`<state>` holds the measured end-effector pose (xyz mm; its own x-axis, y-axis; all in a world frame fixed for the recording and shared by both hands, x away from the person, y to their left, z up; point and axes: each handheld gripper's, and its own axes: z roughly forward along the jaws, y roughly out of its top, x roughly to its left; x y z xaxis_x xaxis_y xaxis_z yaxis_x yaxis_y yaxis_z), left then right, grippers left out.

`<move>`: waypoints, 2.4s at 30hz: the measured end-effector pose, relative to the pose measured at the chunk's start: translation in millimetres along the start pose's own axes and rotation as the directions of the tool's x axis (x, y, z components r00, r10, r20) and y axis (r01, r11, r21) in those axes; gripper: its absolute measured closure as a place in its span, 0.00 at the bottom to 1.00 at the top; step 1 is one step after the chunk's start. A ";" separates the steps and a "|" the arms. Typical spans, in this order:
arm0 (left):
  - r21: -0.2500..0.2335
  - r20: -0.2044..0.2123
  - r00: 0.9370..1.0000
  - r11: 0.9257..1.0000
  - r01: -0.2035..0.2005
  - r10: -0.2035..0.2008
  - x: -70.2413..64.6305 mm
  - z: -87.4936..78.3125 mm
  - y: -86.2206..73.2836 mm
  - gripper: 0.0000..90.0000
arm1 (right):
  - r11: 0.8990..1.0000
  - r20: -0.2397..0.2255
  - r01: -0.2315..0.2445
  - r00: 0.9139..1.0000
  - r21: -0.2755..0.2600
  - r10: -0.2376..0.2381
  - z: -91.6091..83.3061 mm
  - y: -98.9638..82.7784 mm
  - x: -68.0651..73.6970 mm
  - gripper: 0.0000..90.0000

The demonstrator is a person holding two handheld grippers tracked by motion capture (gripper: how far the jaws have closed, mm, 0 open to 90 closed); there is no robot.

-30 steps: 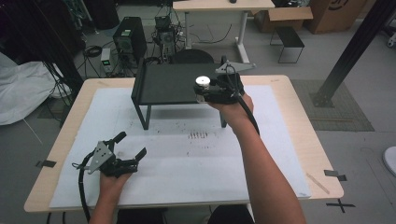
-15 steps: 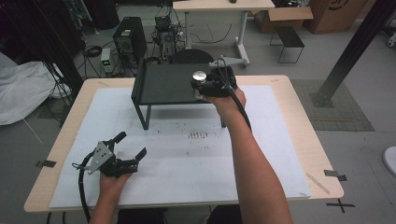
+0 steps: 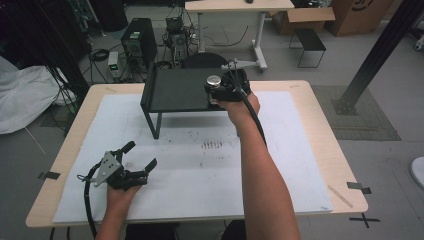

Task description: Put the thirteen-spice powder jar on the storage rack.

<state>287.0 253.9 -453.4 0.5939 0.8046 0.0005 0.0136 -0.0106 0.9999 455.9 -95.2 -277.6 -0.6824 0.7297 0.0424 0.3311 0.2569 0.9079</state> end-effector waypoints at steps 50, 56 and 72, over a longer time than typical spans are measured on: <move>-0.001 -0.001 1.000 1.000 -0.001 0.001 0.0 0.1 0.0 0.01 | 0.996 0.004 -0.043 0.999 -0.079 0.043 -26.9 -16.6 -4.6 0.30; -0.001 0.000 1.000 1.000 0.000 0.000 0.2 0.4 0.0 0.01 | 0.993 -0.021 -0.047 0.999 -0.111 0.045 -45.2 -22.4 -8.3 0.30; 0.003 0.000 1.000 1.000 -0.001 0.001 0.5 0.5 0.1 0.01 | 0.980 -0.066 -0.024 0.998 -0.195 0.012 -78.5 -44.2 -6.9 0.23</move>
<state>287.7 254.0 -453.4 0.5942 0.8043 0.0017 0.0151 -0.0133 0.9998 394.9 -161.3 -285.2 -0.7198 0.6895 0.0803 0.2140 0.1103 0.9706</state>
